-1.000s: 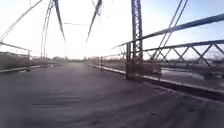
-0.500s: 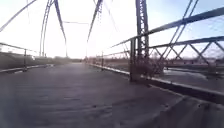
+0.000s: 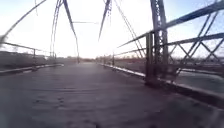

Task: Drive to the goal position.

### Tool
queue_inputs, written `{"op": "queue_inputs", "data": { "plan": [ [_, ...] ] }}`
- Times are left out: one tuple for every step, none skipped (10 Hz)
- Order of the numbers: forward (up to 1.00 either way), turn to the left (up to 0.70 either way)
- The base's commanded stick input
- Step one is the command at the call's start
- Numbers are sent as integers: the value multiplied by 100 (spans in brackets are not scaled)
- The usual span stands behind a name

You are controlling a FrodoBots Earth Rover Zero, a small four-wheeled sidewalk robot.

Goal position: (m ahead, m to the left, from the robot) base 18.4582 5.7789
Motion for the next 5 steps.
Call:
{"op": "queue_inputs", "data": {
  "plan": [
    [100,4],
    [100,15],
    [100,25],
    [100,4],
    [100,3]
  ]
}}
